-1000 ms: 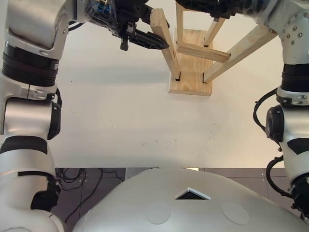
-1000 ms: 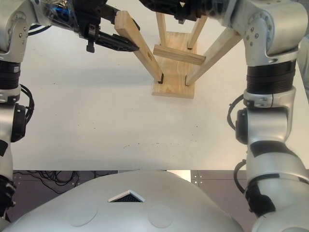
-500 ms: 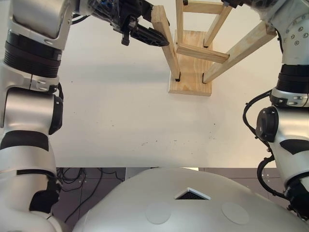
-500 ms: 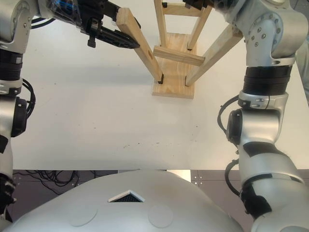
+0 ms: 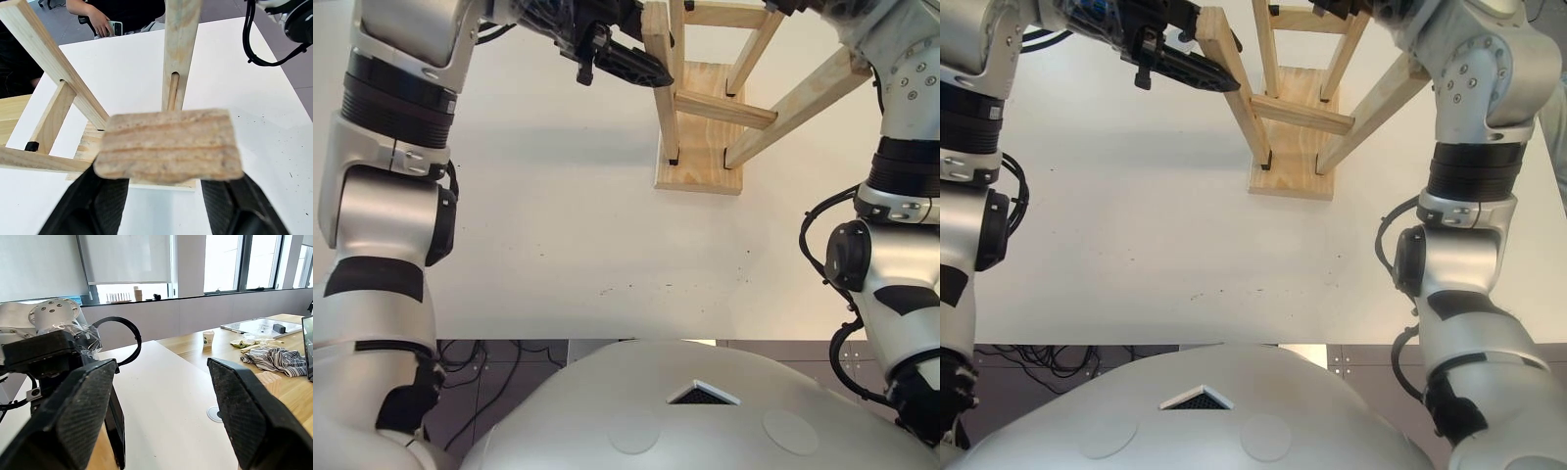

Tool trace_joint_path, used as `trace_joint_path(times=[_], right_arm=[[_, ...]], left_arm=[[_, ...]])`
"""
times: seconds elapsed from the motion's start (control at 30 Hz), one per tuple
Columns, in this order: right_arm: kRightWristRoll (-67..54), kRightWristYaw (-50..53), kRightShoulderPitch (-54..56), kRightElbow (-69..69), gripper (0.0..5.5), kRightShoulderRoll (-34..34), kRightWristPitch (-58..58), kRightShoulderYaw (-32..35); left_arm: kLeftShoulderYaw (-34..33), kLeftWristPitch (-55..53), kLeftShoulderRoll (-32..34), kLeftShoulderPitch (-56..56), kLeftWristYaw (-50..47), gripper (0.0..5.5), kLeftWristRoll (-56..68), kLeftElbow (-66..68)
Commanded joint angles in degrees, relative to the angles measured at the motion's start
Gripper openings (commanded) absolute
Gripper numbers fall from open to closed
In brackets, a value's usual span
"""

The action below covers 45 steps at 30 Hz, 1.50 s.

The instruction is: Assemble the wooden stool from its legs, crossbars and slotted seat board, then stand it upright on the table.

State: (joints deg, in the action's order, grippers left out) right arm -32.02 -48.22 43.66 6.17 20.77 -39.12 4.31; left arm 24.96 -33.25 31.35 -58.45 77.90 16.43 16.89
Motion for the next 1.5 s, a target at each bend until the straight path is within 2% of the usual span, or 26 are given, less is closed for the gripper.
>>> trace_joint_path(times=[0.03, 0.27, 0.47, 0.87, 1.07, 1.2, 1.27, 1.37, 1.5], right_arm=[[-0.4, 0.5, -9.4, 2.9, 3.42, -4.7, -4.0, -5.0], [0.8, 0.3, -10.6, 1.8, 3.42, -4.8, -4.0, -6.9], [1.8, 0.3, -11.4, 1.7, 3.42, -4.6, -3.8, -8.2], [3.6, 0.4, -10.4, 3.2, 3.42, -5.4, -4.0, -8.1], [-2.8, 2.9, -4.0, 2.7, 3.42, -6.5, -9.7, -0.9], [-9.8, 6.2, 1.8, 1.4, 4.07, -7.1, -15.2, 4.6], [-12.2, 8.1, 4.8, 0.0, 4.15, -7.0, -17.0, 6.4], [-12.1, 9.0, 11.0, -3.2, 4.15, -3.5, -18.1, 5.7], [-2.3, 2.6, 19.3, -6.0, 4.15, 7.8, -15.3, -5.4]], left_arm=[[7.5, -1.4, -4.3, 6.2, -1.2, 2.01, -5.3, 2.4], [10.3, -1.2, -6.4, 7.2, -1.3, 2.01, -6.5, 1.6], [9.3, -2.1, -7.4, 5.8, -1.5, 2.01, -5.8, 1.5], [12.4, -2.2, -10.4, 9.6, -4.0, 2.01, -7.4, 1.4], [10.2, -3.5, -9.1, 8.3, -3.1, 2.01, -5.7, 0.5], [9.6, -3.8, -7.9, 7.6, -2.3, 2.01, -5.4, -0.2], [9.2, -3.7, -7.8, 7.2, -2.4, 2.01, -5.5, 0.1], [8.9, -3.8, -7.8, 7.0, -2.6, 2.01, -5.6, 0.3], [8.5, -4.1, -7.9, 7.4, -3.6, 2.01, -5.6, 0.2]])
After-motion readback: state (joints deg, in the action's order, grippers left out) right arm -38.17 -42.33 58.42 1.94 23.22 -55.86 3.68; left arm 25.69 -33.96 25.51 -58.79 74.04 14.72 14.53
